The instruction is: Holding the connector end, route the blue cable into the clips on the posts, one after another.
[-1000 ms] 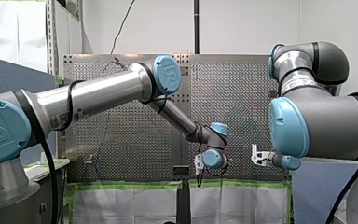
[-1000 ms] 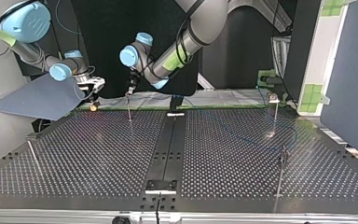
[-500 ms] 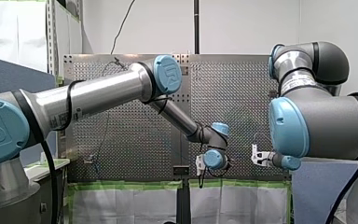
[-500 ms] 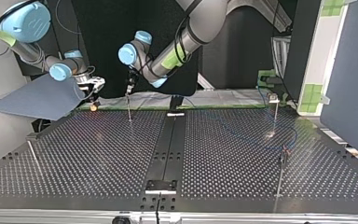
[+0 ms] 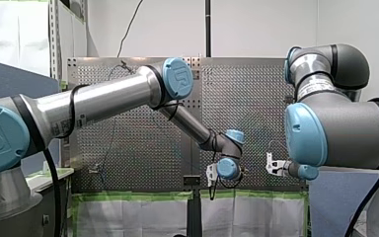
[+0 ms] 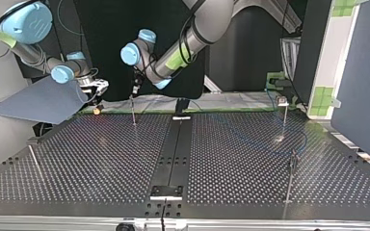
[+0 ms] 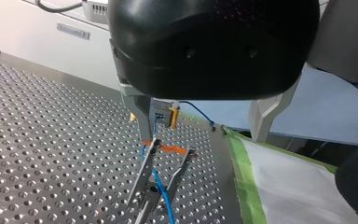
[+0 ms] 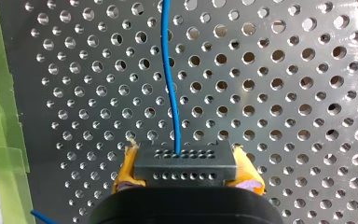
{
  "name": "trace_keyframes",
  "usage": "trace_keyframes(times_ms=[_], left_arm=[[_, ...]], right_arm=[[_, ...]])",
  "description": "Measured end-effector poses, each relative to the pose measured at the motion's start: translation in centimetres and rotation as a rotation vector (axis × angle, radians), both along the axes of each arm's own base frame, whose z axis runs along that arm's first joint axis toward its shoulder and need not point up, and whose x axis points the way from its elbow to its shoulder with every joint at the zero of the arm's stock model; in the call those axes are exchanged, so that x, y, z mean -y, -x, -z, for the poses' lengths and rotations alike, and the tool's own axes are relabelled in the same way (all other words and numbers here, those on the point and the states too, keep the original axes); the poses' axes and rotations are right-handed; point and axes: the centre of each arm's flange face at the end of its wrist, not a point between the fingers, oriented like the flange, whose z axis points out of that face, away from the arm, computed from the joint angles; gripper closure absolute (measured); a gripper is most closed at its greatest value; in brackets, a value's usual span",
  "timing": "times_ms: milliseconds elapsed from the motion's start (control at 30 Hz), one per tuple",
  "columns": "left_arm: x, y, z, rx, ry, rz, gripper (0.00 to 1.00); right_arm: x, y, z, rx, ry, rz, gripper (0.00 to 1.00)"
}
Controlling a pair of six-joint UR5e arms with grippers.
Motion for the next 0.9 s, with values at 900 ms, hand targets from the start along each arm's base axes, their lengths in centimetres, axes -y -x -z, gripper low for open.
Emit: trace_keyframes(times_ms=[900], left_arm=[[-0.2, 5.0, -11.4, 0.108, 0.303, -0.034, 0.00]], right_arm=[[0.0, 0.0, 0.0, -0.005, 0.000, -0.001, 1.00]])
